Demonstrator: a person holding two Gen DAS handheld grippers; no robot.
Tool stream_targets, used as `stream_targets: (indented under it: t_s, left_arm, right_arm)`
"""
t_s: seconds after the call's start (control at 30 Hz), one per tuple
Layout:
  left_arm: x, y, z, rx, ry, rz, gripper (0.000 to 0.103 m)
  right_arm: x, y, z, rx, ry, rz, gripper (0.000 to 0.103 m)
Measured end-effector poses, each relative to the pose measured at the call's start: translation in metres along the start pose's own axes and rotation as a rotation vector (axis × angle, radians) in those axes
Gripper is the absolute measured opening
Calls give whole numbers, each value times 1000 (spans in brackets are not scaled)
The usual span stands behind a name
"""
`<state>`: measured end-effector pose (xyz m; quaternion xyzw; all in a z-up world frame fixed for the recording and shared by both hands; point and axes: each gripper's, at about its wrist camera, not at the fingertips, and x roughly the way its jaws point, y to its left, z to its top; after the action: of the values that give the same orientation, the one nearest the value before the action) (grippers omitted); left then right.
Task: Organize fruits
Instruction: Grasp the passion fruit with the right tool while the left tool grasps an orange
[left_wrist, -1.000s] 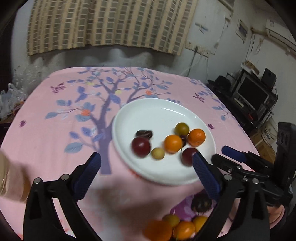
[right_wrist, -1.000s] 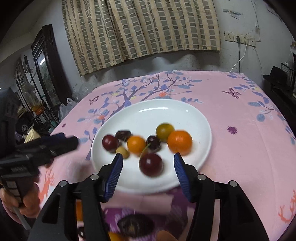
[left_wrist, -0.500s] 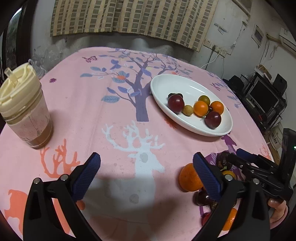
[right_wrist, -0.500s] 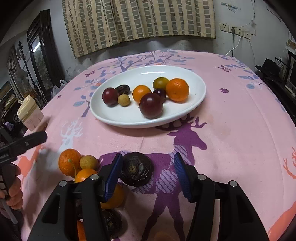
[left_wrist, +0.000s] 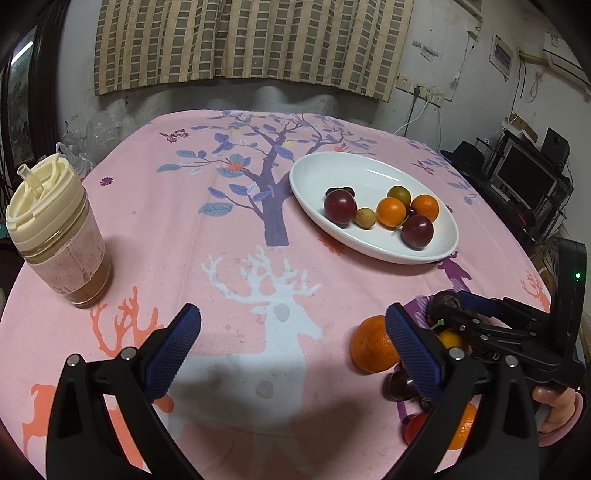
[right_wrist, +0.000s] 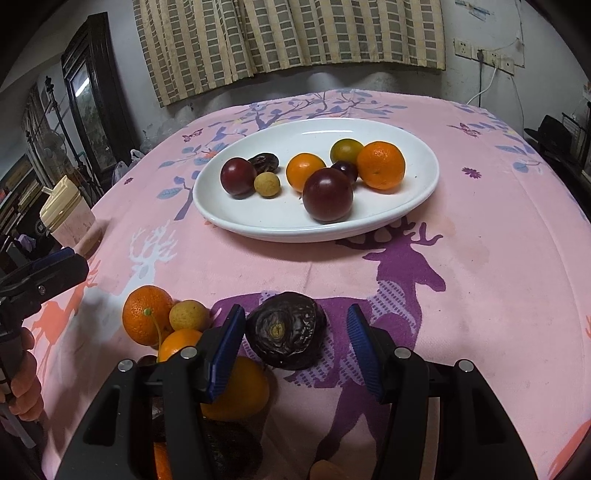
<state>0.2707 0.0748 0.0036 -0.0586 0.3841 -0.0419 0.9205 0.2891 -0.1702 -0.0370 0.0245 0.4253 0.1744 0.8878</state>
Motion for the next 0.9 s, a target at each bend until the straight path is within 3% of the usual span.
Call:
stream_targets:
  t_s: [0.03,0.1,0.2,0.33,0.4,0.47,0.57,0.9]
  left_arm:
    - [0,0,0,-1,0,3,98]
    - [1,1,0,-1,2,3,98]
    - [5,-2,-3,21,22,-34,98]
    - [13,-22,-11,117,80,-167,98]
    - [14,-35,-17,188,80,-171,91]
    - [17,-44,-22,232,95,-184,71]
    - [24,-50,-25,252,123,-210,54]
    - [35,-54,-30,272,118,-198,52]
  right_arm:
    - [1,-1,0,6,3,9,56]
    - [1,-1,0,14,11,47,43]
    - [-3,-4,1,36,8,55,42]
    - [-18,-15,6,88,-41,65,42]
    - [-23,-17,7,91,-63,50,42]
    - [-23,-20,7,104,-61,59,42]
    - [-22,-21,7,111,-54,61,42]
    - [-30,-14,6,75,-89,45,42]
